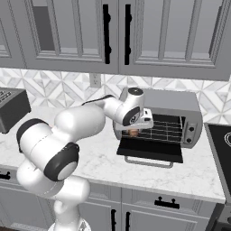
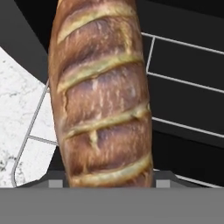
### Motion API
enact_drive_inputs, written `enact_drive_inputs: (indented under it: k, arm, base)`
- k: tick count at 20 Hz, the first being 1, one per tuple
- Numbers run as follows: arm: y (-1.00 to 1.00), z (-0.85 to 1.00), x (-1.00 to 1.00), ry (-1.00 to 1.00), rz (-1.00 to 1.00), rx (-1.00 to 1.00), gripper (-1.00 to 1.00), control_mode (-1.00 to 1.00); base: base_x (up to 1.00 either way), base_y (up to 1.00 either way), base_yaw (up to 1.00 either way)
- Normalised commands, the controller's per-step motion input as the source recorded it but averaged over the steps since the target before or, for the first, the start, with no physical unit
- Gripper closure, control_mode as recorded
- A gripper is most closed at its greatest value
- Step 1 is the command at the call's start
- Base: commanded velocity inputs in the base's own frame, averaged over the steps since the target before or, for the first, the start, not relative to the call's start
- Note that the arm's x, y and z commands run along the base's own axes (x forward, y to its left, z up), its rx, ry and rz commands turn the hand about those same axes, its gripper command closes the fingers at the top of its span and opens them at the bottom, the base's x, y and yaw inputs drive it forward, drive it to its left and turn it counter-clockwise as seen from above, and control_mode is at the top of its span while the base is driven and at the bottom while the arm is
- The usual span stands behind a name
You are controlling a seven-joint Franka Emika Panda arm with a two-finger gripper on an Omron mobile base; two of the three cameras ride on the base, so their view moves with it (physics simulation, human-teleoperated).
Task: Pick up the kebab skewer and baguette bread, and place them inside the toaster oven. Close the toaster oven door and start by setting the timer.
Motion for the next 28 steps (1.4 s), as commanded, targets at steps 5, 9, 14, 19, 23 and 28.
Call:
enact_drive_inputs:
  k: [5,9,14,19,23,28]
  arm:
    - [-0.05,-0.17,-0.05,-0.03,0.0,-0.01,-1.0,-1.0]
    - [-0.16,-0.06,-0.25,-0.04,0.0,0.0,-1.0,-1.0]
    - [-0.15,-0.06,-0.46,-0.01,0.0,0.0,-1.0,-1.0]
    - [-0.15,0.13,-0.45,-0.05,0.0,0.0,-1.0,-1.0]
    - [-0.04,0.26,-0.93,-0.07,0.0,0.0,-1.0,-1.0]
    - [0.37,0.27,-0.97,-0.07,-0.05,0.0,-1.0,-1.0]
  base:
    - [0.0,0.0,0.0]
    - [0.0,0.0,0.0]
    - [0.0,0.0,0.0]
    - [0.0,0.0,0.0]
    - [0.0,0.0,0.0]
    - [0.0,0.0,0.0]
